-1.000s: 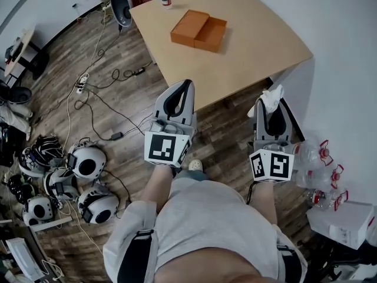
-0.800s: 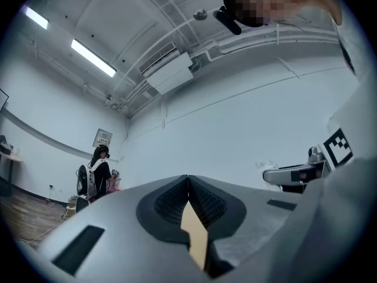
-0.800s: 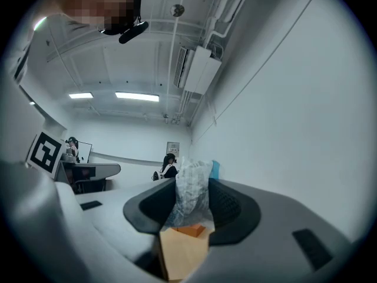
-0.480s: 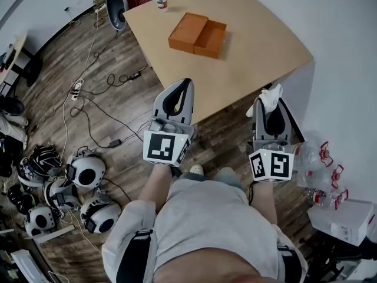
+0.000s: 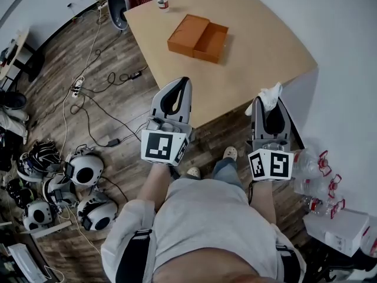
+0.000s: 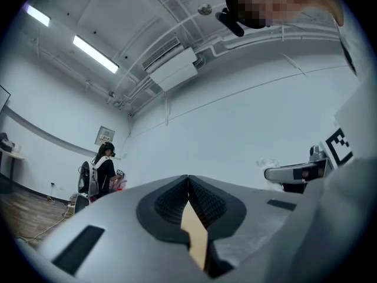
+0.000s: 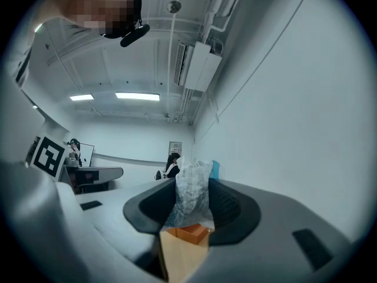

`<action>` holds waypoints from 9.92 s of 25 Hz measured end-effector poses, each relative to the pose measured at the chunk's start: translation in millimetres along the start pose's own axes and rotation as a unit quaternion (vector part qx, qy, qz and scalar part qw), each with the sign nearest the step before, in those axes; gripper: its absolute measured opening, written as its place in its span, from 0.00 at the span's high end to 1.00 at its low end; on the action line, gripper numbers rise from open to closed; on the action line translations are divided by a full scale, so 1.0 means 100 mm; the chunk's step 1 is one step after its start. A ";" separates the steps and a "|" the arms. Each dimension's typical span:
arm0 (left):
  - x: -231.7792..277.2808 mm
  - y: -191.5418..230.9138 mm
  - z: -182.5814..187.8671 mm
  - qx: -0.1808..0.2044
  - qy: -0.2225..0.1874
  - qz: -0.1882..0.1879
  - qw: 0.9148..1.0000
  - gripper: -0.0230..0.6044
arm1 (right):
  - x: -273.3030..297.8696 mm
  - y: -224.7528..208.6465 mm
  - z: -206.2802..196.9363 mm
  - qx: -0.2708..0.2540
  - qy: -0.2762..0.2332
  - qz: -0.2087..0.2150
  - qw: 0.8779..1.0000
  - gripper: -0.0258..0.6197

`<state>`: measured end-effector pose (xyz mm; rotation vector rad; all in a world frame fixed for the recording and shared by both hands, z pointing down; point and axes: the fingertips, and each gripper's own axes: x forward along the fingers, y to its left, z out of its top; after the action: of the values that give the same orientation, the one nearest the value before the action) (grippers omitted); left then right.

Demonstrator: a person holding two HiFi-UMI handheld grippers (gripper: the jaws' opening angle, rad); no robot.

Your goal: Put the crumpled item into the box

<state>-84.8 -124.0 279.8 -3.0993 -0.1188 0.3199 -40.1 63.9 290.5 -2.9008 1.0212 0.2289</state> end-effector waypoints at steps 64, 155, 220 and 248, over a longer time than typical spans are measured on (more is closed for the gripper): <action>1.83 0.26 -0.35 0.043 0.009 0.197 0.979 0.94 | 2.29 -1.17 -0.37 0.059 0.001 0.209 0.976 0.72; 2.13 0.48 -1.25 0.019 0.072 0.486 0.871 0.94 | 3.97 -0.43 -2.32 0.026 0.198 0.516 0.833 0.72; 1.74 0.34 -1.14 0.013 0.068 0.528 0.846 0.94 | 3.45 0.14 -3.76 -0.316 0.410 0.603 0.607 0.60; 1.63 0.33 -0.67 0.029 0.048 0.387 0.920 0.94 | 3.26 -0.14 -2.35 -0.045 0.307 0.489 0.815 0.94</action>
<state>90.4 -144.7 311.7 -2.9319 1.1078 0.1643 247.7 -151.0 470.9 -2.2006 2.5713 -0.6976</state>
